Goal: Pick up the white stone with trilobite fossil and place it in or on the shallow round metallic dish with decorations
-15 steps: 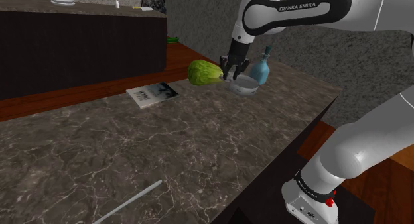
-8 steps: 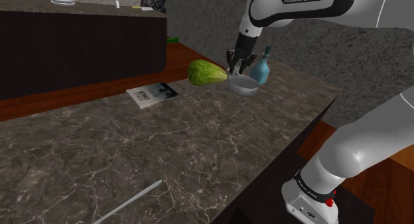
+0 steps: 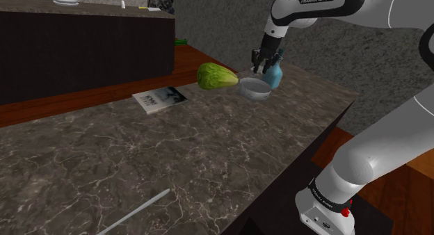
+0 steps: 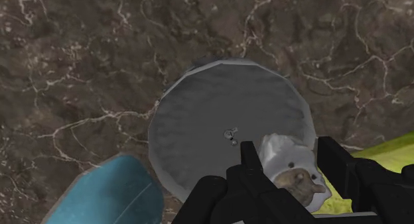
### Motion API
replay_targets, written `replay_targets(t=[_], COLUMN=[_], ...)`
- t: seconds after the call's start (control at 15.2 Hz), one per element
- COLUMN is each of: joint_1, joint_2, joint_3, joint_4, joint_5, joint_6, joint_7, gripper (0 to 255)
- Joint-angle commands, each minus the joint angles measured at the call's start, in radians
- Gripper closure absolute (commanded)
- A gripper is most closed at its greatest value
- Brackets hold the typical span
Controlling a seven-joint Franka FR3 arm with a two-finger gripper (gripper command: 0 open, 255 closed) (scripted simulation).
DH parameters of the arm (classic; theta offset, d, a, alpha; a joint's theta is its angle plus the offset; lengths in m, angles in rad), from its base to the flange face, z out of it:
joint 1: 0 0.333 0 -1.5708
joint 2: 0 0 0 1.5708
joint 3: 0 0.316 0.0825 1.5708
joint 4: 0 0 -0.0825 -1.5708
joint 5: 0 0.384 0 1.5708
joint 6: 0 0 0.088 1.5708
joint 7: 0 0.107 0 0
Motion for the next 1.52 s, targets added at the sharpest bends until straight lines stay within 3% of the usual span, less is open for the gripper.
replay_targets(t=[0.0, 0.79, 1.32, 1.39, 1.45], joint_1=[-0.007, -0.008, -0.008, -0.008, -0.008], joint_2=[0.017, 0.046, 0.046, 0.046, 0.046], joint_3=[-0.012, -0.014, -0.014, -0.014, -0.014], joint_4=[0.008, -0.136, -0.136, -0.136, -0.136], joint_5=[-0.001, 0.002, 0.002, 0.002, 0.002], joint_6=[0.009, 0.182, 0.182, 0.182, 0.182], joint_7=[-0.021, -0.025, -0.025, -0.025, -0.025], gripper=[255, 255, 255, 0, 0])
